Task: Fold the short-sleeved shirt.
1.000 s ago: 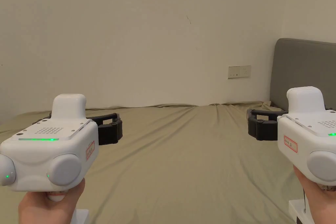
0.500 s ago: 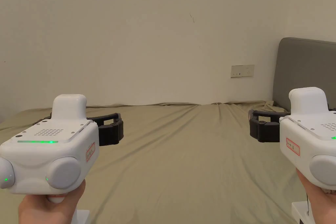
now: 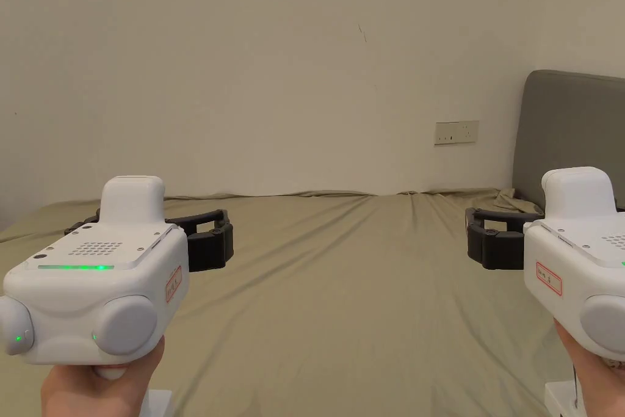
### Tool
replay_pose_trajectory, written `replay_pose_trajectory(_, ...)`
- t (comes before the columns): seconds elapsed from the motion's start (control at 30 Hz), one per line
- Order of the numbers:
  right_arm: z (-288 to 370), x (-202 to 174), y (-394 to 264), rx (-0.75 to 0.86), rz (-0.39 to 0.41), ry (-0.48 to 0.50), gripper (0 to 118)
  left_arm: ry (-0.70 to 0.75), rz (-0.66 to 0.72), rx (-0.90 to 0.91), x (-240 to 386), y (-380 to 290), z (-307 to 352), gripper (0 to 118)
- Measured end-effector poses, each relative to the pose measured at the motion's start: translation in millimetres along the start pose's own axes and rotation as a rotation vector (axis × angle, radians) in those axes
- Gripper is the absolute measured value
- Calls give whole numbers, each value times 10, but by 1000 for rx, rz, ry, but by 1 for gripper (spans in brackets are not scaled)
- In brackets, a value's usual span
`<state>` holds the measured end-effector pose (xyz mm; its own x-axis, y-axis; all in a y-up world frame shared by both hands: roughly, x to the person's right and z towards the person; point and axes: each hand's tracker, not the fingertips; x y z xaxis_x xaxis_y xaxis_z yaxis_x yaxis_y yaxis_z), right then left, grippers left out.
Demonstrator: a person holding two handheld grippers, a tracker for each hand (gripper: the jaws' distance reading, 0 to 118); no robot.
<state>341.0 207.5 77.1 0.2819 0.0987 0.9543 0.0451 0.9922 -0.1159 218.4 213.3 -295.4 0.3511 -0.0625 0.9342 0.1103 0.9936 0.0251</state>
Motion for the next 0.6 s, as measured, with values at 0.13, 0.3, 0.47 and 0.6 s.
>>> replay_pose_trajectory(0.13, -2, -3, -9, -5, 2, 2, 118, 5, 12, -2, -5, -13, -2, 116)
replay_pose_trajectory(0.3, -2, -5, -24, -7, 2, 1, 118, 11, -1, -5, -7, -19, -7, 116)
replay_pose_trajectory(0.47, -8, -3, -21, -9, -2, 0, 118, 19, 0, -9, -38, -33, -13, 116)
replay_pose_trajectory(0.6, -5, -19, -20, -7, 2, 4, 118, 23, 11, -10, -61, -35, -15, 116)
